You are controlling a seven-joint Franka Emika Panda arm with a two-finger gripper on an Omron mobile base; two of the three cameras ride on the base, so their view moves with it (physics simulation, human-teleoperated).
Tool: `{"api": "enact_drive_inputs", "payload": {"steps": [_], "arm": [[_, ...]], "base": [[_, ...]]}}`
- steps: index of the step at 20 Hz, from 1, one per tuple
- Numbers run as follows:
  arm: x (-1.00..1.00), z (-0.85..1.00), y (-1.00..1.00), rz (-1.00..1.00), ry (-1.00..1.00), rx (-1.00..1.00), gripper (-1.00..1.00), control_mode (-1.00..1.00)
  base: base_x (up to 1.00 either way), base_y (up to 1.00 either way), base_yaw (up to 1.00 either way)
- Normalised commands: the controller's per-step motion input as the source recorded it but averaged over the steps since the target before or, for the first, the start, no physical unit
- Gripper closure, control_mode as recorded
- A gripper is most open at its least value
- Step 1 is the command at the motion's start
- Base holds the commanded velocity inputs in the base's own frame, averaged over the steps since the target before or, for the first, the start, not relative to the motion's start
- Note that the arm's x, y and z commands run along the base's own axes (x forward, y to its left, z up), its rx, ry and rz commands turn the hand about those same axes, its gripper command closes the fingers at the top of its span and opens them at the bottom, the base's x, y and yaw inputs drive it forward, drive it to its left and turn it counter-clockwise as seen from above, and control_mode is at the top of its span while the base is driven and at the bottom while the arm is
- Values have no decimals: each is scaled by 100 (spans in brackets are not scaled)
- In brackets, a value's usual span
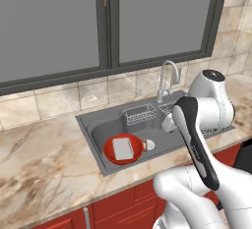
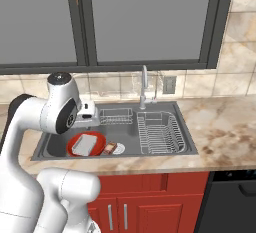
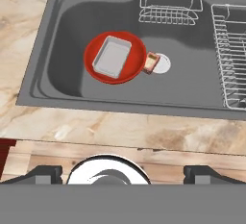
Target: Pick the bowl and tupperware and place them in the sink. Then turn on the water.
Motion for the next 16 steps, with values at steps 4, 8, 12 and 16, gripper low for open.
{"api": "enact_drive_inputs", "payload": {"steps": [4,8,12,16], "arm": [[0,0,0,0,0,0,-100,-100],[0,0,0,0,0,0,-100,-100],[0,0,0,0,0,0,-100,100],[0,0,0,0,0,0,-100,100]], "base": [[0,0,0],[0,0,0],[0,0,0],[-57,-3,3]]}}
